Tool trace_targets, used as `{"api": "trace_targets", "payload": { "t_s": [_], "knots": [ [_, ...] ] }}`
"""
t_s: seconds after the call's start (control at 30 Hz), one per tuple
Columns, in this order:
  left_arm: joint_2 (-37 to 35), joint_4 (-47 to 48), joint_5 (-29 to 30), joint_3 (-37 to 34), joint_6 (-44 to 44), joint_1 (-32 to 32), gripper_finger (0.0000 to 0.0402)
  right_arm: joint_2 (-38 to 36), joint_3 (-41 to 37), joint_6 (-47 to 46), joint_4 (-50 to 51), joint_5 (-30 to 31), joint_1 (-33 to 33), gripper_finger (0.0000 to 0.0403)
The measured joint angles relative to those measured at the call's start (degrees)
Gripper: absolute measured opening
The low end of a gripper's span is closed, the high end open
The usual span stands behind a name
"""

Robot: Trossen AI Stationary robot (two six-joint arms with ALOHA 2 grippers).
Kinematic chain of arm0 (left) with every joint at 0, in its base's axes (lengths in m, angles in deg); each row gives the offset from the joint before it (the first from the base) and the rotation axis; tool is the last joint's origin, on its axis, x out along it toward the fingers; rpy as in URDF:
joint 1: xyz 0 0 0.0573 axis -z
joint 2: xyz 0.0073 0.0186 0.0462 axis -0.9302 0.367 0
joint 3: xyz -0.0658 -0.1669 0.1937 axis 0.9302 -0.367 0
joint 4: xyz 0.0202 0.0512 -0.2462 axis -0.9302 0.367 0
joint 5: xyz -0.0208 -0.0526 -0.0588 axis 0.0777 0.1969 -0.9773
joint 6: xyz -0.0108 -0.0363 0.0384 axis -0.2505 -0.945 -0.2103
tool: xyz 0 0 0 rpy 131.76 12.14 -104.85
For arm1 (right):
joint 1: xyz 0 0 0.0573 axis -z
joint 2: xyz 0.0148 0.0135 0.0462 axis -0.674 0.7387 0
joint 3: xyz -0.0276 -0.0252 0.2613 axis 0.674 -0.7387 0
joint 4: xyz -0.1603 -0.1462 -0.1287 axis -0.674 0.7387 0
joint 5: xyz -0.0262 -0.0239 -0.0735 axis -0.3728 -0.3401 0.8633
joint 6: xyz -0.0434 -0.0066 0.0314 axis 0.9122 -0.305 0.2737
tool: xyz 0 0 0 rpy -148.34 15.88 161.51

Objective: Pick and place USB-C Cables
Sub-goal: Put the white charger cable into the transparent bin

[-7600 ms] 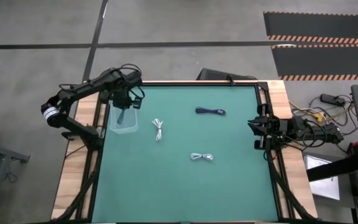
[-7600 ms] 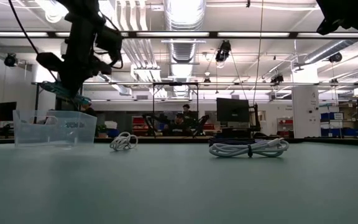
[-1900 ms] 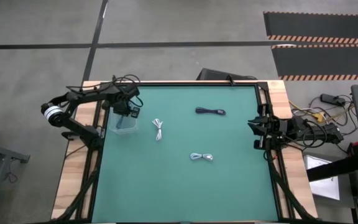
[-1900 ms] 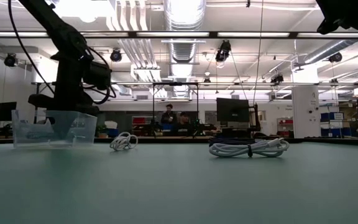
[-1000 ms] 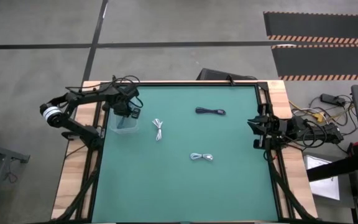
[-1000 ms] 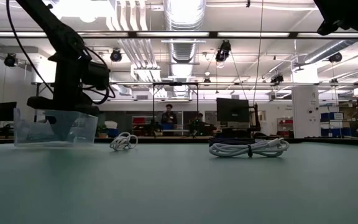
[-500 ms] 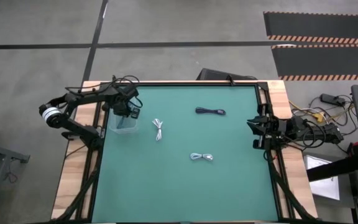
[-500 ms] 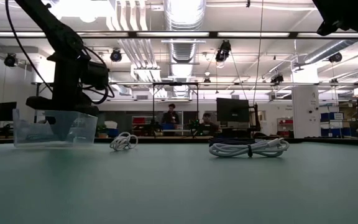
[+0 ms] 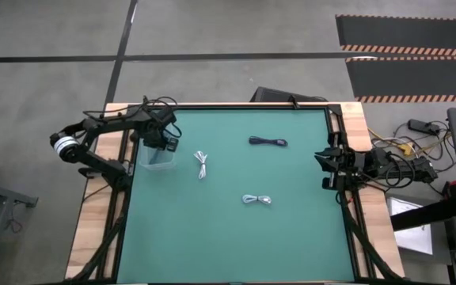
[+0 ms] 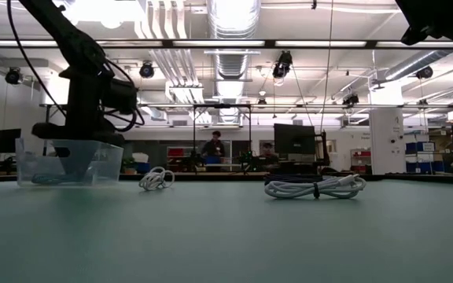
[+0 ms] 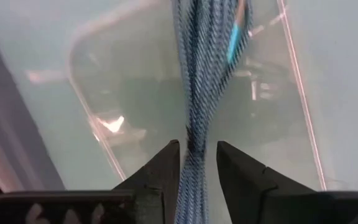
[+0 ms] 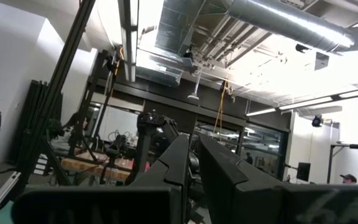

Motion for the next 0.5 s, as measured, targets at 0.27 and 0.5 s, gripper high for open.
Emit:
{"api": "trace_targets", "payload": {
  "t_s": [0.27, 0.5],
  "knots": [
    [-0.5, 7.3, -3.8, 4.5, 0.0, 0.0, 0.0095, 0.0, 0.0, 0.1, 0.0, 0.0, 0.0, 0.0027],
    [-0.6, 13.0, -4.3, 10.0, -0.2, 0.9, 0.0095, 0.0, 0.0, 0.1, 0.0, 0.0, 0.0, 0.0027]
  ]
}}
